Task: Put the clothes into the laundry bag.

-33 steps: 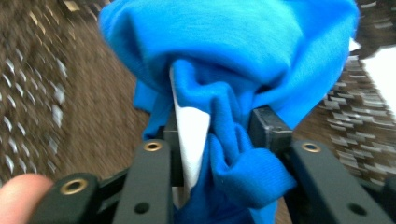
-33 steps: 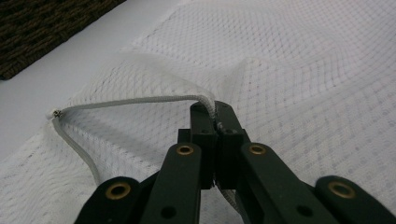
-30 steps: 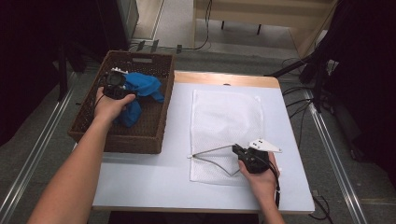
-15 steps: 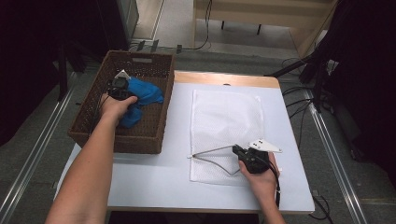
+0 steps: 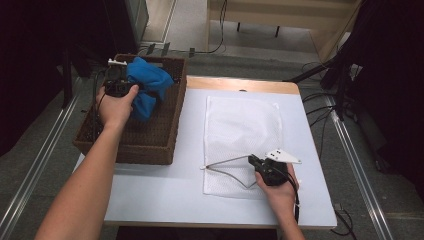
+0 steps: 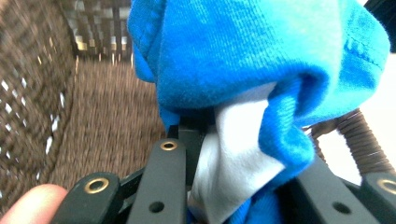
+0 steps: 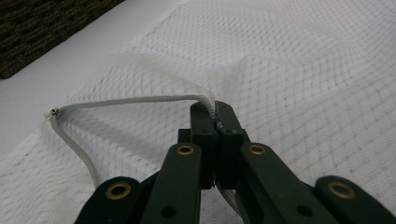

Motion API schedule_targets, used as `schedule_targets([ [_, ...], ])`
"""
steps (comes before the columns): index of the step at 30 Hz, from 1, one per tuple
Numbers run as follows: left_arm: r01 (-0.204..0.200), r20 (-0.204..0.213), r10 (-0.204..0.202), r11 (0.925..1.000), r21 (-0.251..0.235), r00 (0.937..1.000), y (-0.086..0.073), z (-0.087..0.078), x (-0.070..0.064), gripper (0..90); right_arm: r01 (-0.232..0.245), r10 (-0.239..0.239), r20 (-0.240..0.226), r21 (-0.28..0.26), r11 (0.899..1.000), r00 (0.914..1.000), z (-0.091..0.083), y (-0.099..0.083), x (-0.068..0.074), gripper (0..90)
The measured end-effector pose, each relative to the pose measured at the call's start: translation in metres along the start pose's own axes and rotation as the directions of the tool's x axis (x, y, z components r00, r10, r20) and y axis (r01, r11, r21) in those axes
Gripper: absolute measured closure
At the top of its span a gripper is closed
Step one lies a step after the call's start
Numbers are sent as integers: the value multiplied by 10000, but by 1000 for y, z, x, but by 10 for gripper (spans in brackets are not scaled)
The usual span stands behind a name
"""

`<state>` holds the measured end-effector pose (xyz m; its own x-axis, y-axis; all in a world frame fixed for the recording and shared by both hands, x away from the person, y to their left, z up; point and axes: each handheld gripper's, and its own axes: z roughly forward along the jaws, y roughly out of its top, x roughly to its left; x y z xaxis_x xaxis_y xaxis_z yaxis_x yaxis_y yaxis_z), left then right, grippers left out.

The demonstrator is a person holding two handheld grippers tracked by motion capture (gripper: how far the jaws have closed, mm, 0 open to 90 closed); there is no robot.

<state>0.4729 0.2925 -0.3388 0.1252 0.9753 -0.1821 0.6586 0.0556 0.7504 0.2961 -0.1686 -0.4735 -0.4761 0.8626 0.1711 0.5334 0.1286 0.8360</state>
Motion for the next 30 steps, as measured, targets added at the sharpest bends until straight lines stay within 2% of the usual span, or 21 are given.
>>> schedule_targets([
  [1, -39, 39, 40, 9997, -227, 10000, 1, -4, -1, 741, 27, -27, -4, -5, 10000, 10000, 0, 0, 0, 900],
  [2, -39, 39, 40, 9997, -227, 10000, 1, -4, -1, 741, 27, -27, -4, -5, 10000, 10000, 0, 0, 0, 900],
  [3, -144, 82, 150, 9976, -672, 9999, 3, -13, -3, 741, 17, -17, 2, 0, 10000, 10000, 0, 0, 1, 900],
  [5, -137, 159, 154, 9945, -1035, 9998, 5, -20, -6, 741, 28, -28, 2, -14, 10000, 10000, 0, 0, 1, 900],
  [9, -206, 306, 256, 9879, -1540, 9992, 8, -32, -12, 739, 48, -48, -3, -30, 10000, 10000, 0, 0, 1, 900],
  [10, -206, 306, 256, 9879, -1540, 9992, 8, -32, -12, 740, 52, -52, -1, -30, 10000, 10000, 0, 0, 1, 900],
  [12, -165, 533, 267, 9829, -1836, 9982, 9, -39, -17, 739, 56, -56, -2, -33, 10000, 10000, 0, 0, 1, 900],
  [14, -164, 597, 283, 9814, -1911, 9978, 10, -41, -19, 738, 57, -57, 0, -32, 10000, 10000, 0, 0, 1, 900],
  [17, -194, 827, 386, 9750, -2212, 9958, 11, -48, -28, 738, 68, -68, 1, -28, 10000, 10000, 0, 0, 1, 900],
  [20, -228, 962, 457, 9736, -2272, 9943, 12, -51, -33, 738, 82, -82, 10, -28, 10000, 10000, 0, 0, 1, 900],
  [27, -431, 1463, 816, 9676, -2489, 9859, 13, -60, -55, 738, 72, -72, 2, -25, 10000, 10000, 0, 0, 1, 900],
  [28, -431, 1463, 816, 9676, -2489, 9859, 13, -60, -55, 738, 55, -55, -23, -40, 10000, 10000, 0, 0, 1, 900],
  [30, -568, 1671, 1019, 9652, -2553, 9807, 13, -64, -66, 738, 53, -53, -32, -41, 10000, 10000, 0, 0, 1, 900],
])
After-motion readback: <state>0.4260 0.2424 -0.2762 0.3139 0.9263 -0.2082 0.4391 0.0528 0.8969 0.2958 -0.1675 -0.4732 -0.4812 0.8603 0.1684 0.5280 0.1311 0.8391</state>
